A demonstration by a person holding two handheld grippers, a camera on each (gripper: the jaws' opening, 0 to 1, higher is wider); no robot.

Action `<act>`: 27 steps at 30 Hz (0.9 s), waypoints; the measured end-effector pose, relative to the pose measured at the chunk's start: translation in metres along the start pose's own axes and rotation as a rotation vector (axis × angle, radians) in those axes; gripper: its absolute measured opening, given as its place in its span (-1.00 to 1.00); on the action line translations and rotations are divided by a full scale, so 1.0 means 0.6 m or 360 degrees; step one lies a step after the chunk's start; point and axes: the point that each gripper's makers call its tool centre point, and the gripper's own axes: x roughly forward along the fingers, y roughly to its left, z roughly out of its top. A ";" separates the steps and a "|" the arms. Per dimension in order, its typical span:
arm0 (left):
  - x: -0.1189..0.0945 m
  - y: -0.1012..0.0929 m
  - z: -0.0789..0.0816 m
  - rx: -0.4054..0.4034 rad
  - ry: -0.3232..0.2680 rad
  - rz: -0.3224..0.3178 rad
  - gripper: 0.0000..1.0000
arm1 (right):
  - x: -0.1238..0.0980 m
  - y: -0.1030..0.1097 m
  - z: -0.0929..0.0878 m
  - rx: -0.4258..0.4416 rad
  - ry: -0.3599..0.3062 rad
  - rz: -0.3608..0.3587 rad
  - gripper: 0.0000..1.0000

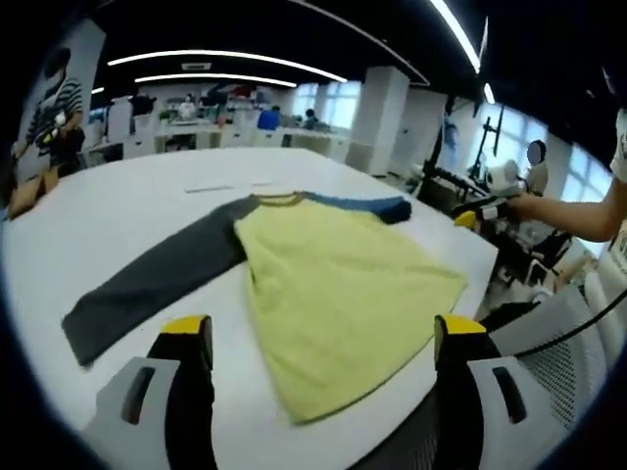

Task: Fold the garment on the visible template until the final outline fits inside the template.

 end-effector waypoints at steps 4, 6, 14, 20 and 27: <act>0.000 -0.008 0.012 0.0015 -0.0044 -0.0027 0.97 | 0.006 -0.019 0.012 -0.0011 -0.0005 -0.0040 0.35; 0.001 -0.012 0.018 0.0015 -0.0068 -0.0045 0.98 | 0.010 -0.027 0.018 -0.0016 -0.0008 -0.0065 0.31; 0.002 -0.017 0.028 0.0056 -0.0073 -0.0063 0.98 | 0.034 -0.050 0.037 0.0020 -0.0016 -0.0106 0.11; 0.002 -0.017 0.033 0.0065 -0.0070 -0.0054 0.98 | 0.057 -0.072 0.049 0.0072 -0.0027 -0.0134 -0.01; 0.002 -0.014 0.036 0.0058 -0.0080 -0.0039 0.98 | 0.086 -0.096 0.051 0.0099 -0.0003 -0.0161 -0.16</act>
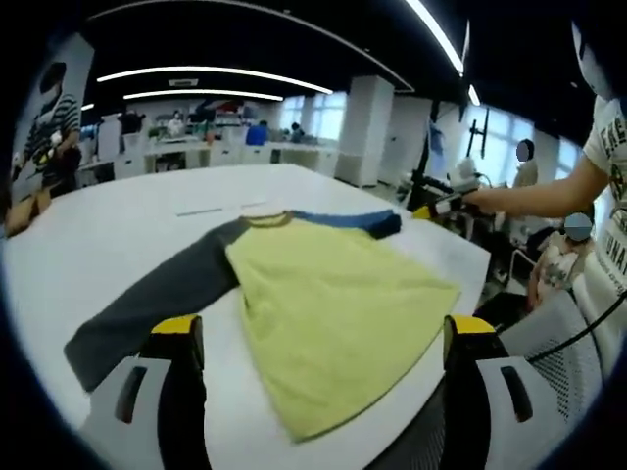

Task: Fold the garment on the visible template until the final outline fits inside the template.

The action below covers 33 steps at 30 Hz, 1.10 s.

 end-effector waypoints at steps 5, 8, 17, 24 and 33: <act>0.001 0.001 0.001 -0.0004 0.0008 0.0013 0.95 | 0.023 -0.015 -0.003 0.0024 0.0029 -0.0020 -0.29; 0.001 0.004 -0.002 -0.0017 0.0020 0.0016 0.90 | 0.036 -0.023 -0.006 0.0047 0.0040 -0.0038 -0.35; -0.003 0.023 -0.009 -0.0040 0.0035 0.0079 0.88 | 0.068 -0.028 -0.019 0.0122 0.0090 -0.0053 -0.57; -0.009 0.032 -0.016 -0.0049 0.0049 0.0107 0.85 | 0.081 -0.031 -0.025 0.0141 0.0112 -0.0092 -0.76; -0.014 0.041 -0.014 -0.0071 0.0025 0.0138 0.79 | 0.083 -0.029 -0.011 0.0201 0.0053 -0.0091 -1.00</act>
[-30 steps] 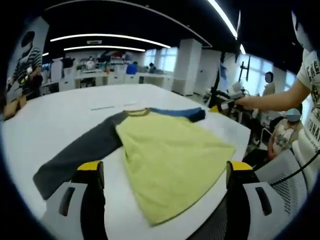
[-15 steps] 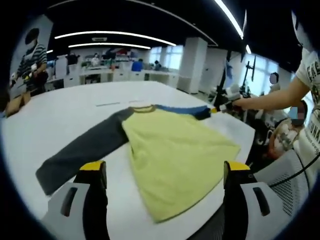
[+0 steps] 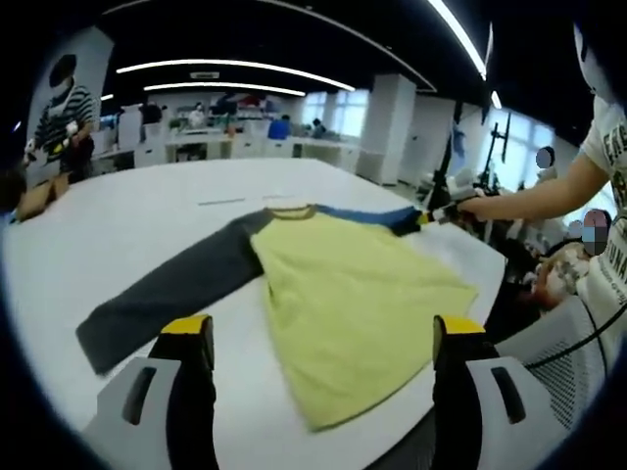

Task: Fold the garment on the visible template until the final outline fits inside the template.

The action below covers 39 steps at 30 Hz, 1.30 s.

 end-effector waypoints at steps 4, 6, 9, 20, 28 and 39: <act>0.000 0.000 -0.001 -0.0004 -0.0002 0.0004 0.78 | -0.009 0.013 0.020 -0.0016 -0.0074 0.0015 -1.00; 0.000 0.000 0.000 -0.0004 -0.0006 0.0004 0.78 | -0.014 0.021 0.029 -0.0026 -0.0103 0.0024 -1.00; 0.000 -0.002 0.001 -0.0003 -0.0014 0.0001 0.77 | -0.020 0.032 0.045 -0.0060 -0.0159 0.0032 -1.00; -0.006 -0.002 0.002 -0.0003 -0.0031 0.0006 0.76 | -0.030 0.109 0.095 -0.0271 -0.0308 0.0135 -1.00; -0.011 0.000 0.002 -0.0016 -0.0038 0.0023 0.73 | -0.018 0.191 0.090 -0.0573 -0.0312 0.0196 -1.00; -0.015 0.004 0.001 -0.0026 -0.0045 0.0035 0.72 | 0.039 0.273 0.024 -0.0744 -0.0185 0.0311 -1.00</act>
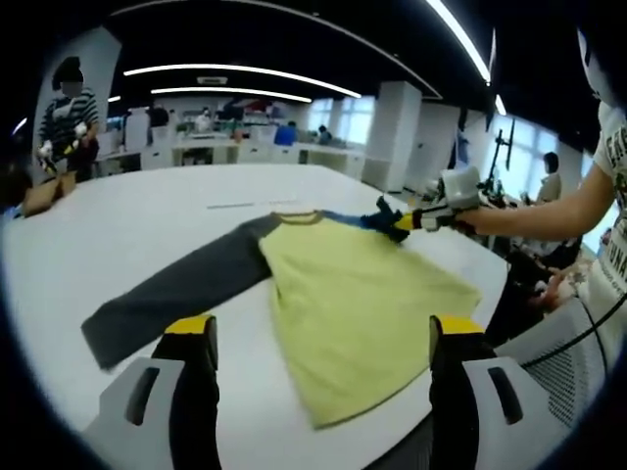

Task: Fold the garment on the visible template until the final outline fits inside the template.

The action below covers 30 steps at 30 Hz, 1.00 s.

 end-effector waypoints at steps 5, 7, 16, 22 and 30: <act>-0.001 0.000 -0.002 -0.0002 0.0003 -0.0001 0.72 | 0.019 0.025 -0.021 -0.0009 0.0055 0.0038 -1.00; -0.001 0.000 -0.004 -0.0009 0.0005 0.0000 0.72 | 0.025 0.029 -0.029 0.0022 0.0076 0.0040 -1.00; 0.000 0.002 -0.004 -0.0012 0.0009 0.0005 0.72 | 0.038 0.047 -0.051 0.0116 0.0116 0.0048 -1.00; -0.003 0.006 -0.004 -0.0007 0.0009 0.0021 0.75 | 0.031 0.059 -0.051 0.0172 0.0112 0.0102 -0.80; -0.003 0.004 -0.006 -0.0001 0.0014 0.0013 0.76 | -0.013 0.070 -0.033 0.0266 0.0041 0.0173 -0.29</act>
